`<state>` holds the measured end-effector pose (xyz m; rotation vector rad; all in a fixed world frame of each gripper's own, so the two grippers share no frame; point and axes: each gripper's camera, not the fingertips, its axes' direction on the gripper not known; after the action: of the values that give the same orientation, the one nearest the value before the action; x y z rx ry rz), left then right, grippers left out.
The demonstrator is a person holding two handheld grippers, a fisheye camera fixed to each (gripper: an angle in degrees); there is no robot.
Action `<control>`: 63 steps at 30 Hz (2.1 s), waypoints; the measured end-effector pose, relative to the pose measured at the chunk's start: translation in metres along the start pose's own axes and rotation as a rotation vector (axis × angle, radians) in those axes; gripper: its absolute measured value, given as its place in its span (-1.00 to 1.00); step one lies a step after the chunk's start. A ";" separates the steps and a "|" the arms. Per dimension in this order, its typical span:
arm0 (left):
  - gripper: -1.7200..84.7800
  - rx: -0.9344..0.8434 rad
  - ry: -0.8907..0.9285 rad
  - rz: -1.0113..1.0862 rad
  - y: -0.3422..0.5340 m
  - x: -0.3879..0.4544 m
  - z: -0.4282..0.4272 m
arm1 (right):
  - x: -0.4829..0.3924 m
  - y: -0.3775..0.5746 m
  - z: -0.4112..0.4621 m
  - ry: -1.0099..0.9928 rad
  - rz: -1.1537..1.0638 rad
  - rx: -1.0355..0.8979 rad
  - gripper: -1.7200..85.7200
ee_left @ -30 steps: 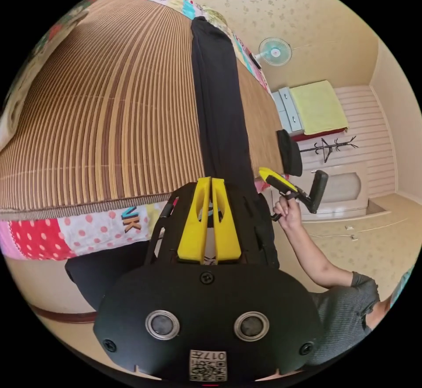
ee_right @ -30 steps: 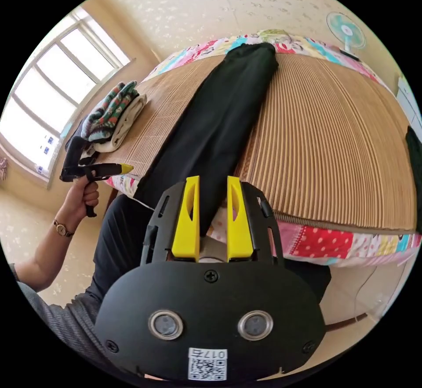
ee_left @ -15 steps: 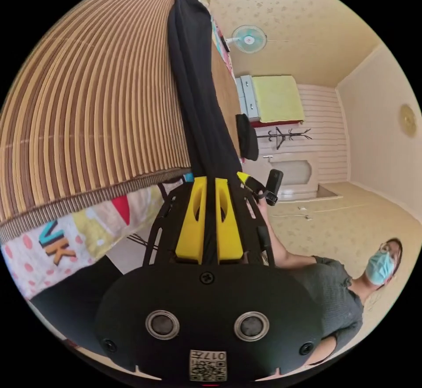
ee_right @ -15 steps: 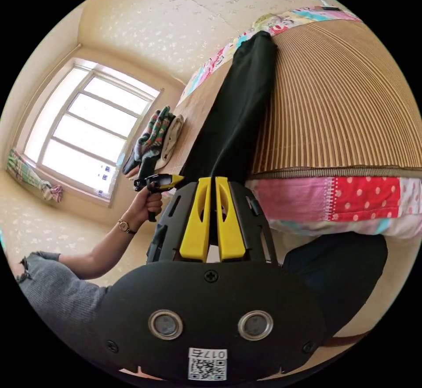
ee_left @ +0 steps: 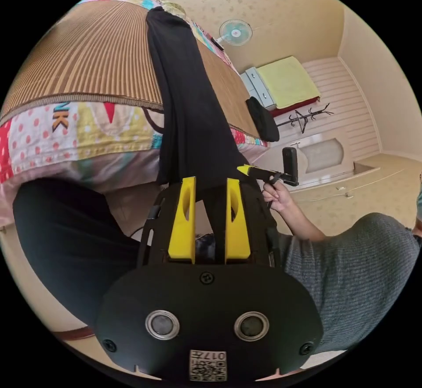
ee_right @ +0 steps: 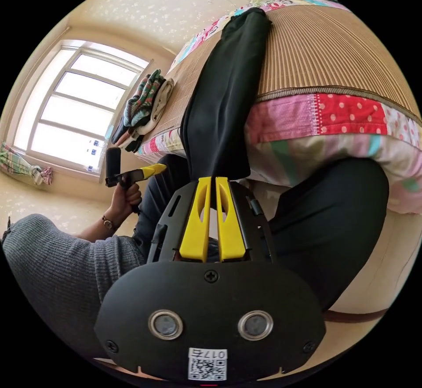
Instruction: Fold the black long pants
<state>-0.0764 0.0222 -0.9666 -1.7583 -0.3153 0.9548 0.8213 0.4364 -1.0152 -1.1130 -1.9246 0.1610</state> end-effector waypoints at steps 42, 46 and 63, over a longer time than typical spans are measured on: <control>-0.85 0.024 -0.143 -0.072 -0.141 -0.032 0.055 | -0.005 -0.165 0.077 0.158 0.023 -0.101 -0.83; -0.87 0.115 0.036 -0.089 -0.114 -0.053 0.034 | -0.010 -0.153 0.077 0.155 0.014 -0.072 -0.89; -0.76 0.107 -0.054 -0.157 -0.154 -0.068 0.063 | 0.019 -0.172 0.072 0.078 0.010 0.041 -0.77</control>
<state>-0.1304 0.0852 -0.8071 -1.5884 -0.4231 0.8905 0.6548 0.3705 -0.9616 -1.0857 -1.8392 0.1596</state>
